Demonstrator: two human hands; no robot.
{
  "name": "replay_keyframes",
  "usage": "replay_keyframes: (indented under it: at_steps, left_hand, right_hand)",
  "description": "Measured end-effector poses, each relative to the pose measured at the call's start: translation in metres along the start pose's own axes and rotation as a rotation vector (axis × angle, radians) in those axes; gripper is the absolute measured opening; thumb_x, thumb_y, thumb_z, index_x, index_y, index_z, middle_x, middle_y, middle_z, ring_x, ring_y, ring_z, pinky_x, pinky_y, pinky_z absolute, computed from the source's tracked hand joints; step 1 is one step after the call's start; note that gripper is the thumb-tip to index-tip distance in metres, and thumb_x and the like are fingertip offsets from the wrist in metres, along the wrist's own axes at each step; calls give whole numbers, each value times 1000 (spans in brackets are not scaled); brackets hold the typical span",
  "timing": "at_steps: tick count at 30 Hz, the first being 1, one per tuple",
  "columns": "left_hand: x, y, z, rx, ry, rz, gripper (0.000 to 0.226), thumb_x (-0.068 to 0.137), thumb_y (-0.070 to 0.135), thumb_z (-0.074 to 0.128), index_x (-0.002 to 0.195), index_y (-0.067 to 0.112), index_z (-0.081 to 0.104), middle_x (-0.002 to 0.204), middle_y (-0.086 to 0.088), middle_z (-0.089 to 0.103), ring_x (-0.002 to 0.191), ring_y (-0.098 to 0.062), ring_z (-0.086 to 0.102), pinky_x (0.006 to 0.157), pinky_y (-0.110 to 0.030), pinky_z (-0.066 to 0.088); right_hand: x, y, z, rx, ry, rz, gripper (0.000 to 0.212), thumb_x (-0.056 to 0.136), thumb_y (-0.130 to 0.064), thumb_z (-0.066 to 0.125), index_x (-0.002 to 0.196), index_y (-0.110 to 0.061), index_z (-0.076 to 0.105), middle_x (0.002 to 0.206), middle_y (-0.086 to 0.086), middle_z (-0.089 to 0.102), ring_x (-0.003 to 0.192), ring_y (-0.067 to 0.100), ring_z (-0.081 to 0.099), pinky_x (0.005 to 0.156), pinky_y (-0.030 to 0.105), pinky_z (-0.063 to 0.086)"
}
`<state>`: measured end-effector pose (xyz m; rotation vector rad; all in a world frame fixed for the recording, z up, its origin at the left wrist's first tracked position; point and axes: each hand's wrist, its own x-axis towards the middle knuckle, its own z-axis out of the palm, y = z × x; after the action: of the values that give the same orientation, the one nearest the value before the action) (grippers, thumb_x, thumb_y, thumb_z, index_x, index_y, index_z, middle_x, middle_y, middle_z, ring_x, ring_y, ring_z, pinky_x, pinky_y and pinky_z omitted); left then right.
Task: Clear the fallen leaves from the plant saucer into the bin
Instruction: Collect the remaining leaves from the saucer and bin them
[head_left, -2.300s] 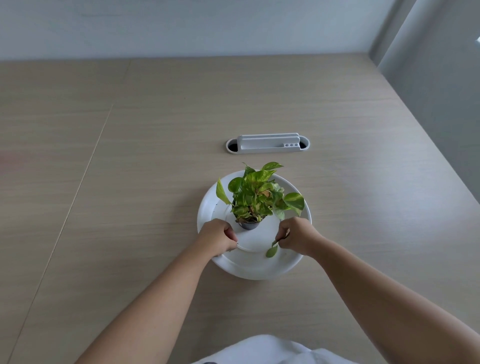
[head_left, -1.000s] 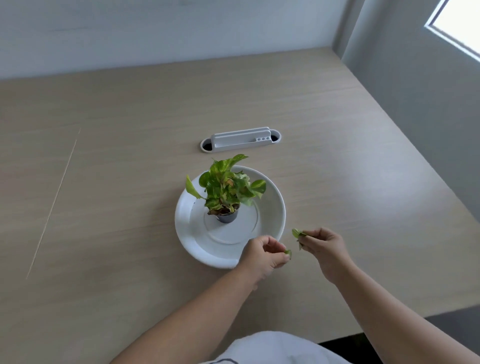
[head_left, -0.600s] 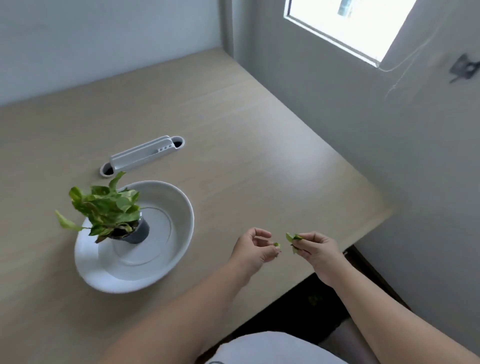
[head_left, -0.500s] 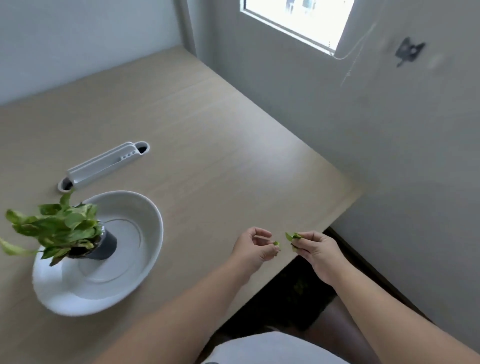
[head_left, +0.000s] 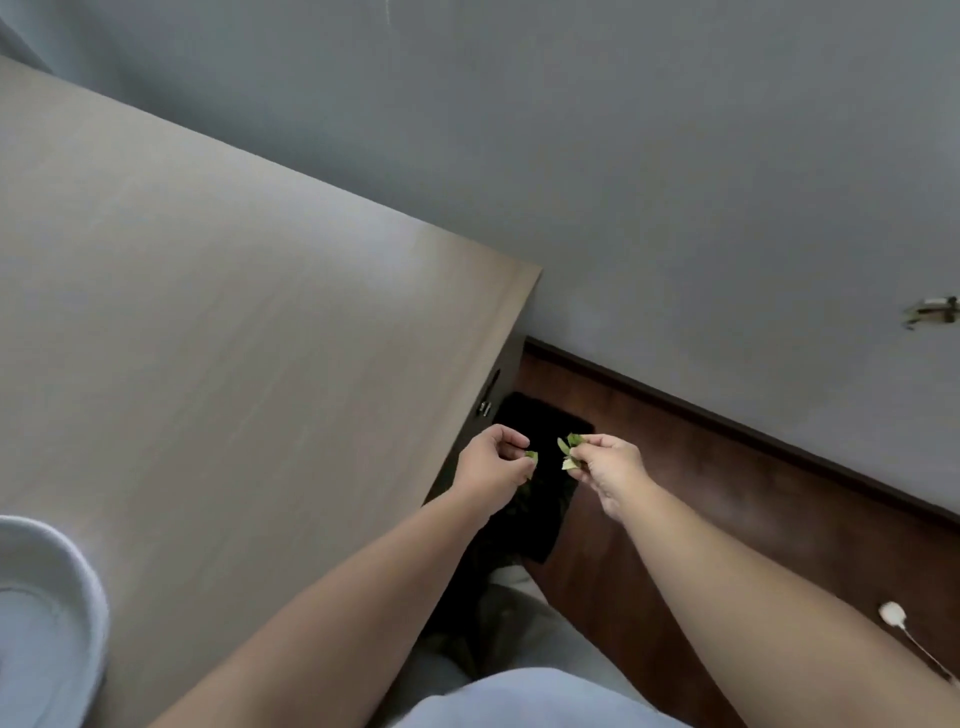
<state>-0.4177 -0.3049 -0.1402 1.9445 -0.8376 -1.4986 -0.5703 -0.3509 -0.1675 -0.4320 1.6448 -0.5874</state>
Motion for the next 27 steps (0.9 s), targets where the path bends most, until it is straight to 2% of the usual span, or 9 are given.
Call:
replay_keyframes:
  at_steps: [4, 7, 9, 11, 13, 15, 18, 22, 27]
  left_hand:
    - [21, -1, 14, 153, 2, 5, 12, 79, 18, 71, 86, 23, 63, 86, -5, 72, 76, -20, 70, 73, -35, 58]
    - [30, -4, 21, 234, -20, 9, 9, 84, 25, 69, 91, 24, 63, 92, 0, 70, 84, -19, 68, 75, -33, 57]
    - [31, -4, 25, 275, -49, -15, 13, 89, 32, 61, 97, 22, 65, 92, 3, 68, 83, -16, 64, 75, -32, 55]
    - [31, -3, 28, 248, -60, -78, 22, 94, 35, 50, 105, 21, 64, 91, 2, 65, 81, -17, 61, 72, -32, 51]
    - [30, -2, 28, 210, -56, -119, 29, 96, 37, 44, 114, 20, 61, 97, 0, 64, 82, -16, 59, 68, -29, 48]
    - [28, -2, 26, 180, -53, -129, 32, 97, 38, 43, 117, 20, 59, 104, 2, 62, 89, -14, 58, 69, -28, 45]
    - [24, -5, 21, 141, -48, -135, 31, 97, 39, 44, 116, 20, 60, 106, 4, 62, 97, -14, 57, 80, -29, 43]
    - [13, -9, 11, 65, -11, -142, 31, 94, 39, 48, 113, 19, 63, 104, 2, 65, 98, -15, 60, 89, -35, 50]
    - [-5, -4, -5, -24, 18, -99, 24, 92, 38, 52, 105, 23, 66, 103, 4, 67, 99, -16, 62, 92, -39, 50]
  right_hand:
    - [20, 5, -4, -10, 65, 26, 18, 84, 4, 58, 75, -10, 64, 92, 10, 67, 81, 20, 67, 66, 29, 56]
    - [26, 5, -8, 14, 41, 106, 14, 86, 0, 56, 82, -11, 65, 95, 7, 66, 90, 24, 68, 77, 31, 57]
    - [26, 5, -12, -15, 5, 164, 14, 87, -5, 56, 99, -8, 65, 105, 9, 64, 95, 24, 66, 75, 29, 54]
    - [25, 6, -14, -37, -52, 219, 35, 88, -10, 56, 123, -3, 56, 123, 14, 59, 106, 26, 62, 79, 31, 51]
    - [24, 8, -14, -33, -102, 252, 46, 90, -13, 54, 135, -4, 46, 141, 15, 48, 119, 29, 56, 88, 35, 49]
    - [21, 9, -14, -21, -138, 272, 50, 92, -15, 53, 140, -5, 41, 149, 13, 40, 126, 31, 51, 98, 39, 45]
    - [19, 12, -14, -28, -146, 270, 52, 93, -16, 52, 142, -5, 38, 151, 14, 37, 127, 33, 51, 104, 41, 41]
    - [12, 8, -11, -45, -140, 246, 50, 94, -16, 50, 142, -4, 39, 147, 17, 42, 125, 33, 52, 103, 41, 41]
    - [-14, -11, 11, -86, -160, 153, 39, 94, -21, 50, 131, -9, 54, 124, 15, 62, 107, 28, 61, 86, 33, 48]
